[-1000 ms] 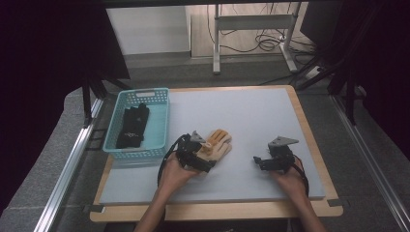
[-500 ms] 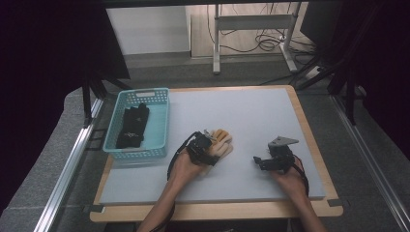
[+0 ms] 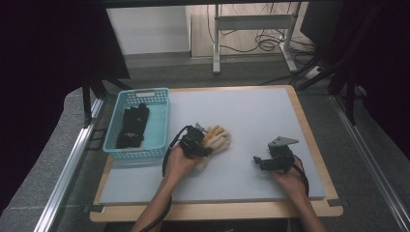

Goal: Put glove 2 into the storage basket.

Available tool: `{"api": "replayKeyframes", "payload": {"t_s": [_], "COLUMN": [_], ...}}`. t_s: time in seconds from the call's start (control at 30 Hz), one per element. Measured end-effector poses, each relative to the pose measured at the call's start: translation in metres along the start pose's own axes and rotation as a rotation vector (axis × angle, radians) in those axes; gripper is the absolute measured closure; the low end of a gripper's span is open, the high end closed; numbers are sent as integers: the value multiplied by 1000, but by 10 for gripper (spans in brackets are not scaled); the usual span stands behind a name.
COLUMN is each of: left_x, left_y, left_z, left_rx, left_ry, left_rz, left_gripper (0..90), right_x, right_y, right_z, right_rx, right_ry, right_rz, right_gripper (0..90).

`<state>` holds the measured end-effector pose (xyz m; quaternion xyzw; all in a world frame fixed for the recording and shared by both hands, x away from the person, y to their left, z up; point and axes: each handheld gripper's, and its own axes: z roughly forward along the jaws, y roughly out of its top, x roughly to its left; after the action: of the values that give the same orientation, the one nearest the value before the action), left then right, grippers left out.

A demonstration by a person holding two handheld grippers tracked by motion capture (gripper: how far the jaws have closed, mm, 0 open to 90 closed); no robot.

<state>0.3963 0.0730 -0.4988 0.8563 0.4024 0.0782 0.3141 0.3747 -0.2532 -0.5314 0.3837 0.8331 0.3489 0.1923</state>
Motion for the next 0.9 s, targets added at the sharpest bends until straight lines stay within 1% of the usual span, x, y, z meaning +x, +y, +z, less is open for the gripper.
{"api": "replayKeyframes", "payload": {"t_s": [0.03,0.2,0.33,0.43,0.5,0.63,0.7,0.77,0.9], "left_x": [1,11,23,36,44,62,74,84,106], "left_y": [2,15,23,27,28,28,26,23,15], "left_z": [-4,-29,-47,-61,-68,-84,-94,-101,-115], "left_rx": [-11,-32,-33,-41,-49,-64,-65,-71,-84], "left_ry": [6,34,77,111,125,166,197,217,270], "left_rz": [-7,-16,-36,-70,-93,-141,-165,-190,-257], "left_gripper": [512,511,510,509,509,508,508,507,505], "right_x": [0,0,0,0,0,0,0,0,0], "right_y": [0,0,0,0,0,0,0,0,0], "right_z": [0,0,0,0,0,0,0,0,0], "right_rx": [1,0,0,0,0,0,0,0,0], "right_ry": [-1,0,0,0,0,0,0,0,0], "right_rz": [-1,0,0,0,1,0,-1,-1,-1], "right_gripper": [191,191,191,191,191,190,190,191,190]}}
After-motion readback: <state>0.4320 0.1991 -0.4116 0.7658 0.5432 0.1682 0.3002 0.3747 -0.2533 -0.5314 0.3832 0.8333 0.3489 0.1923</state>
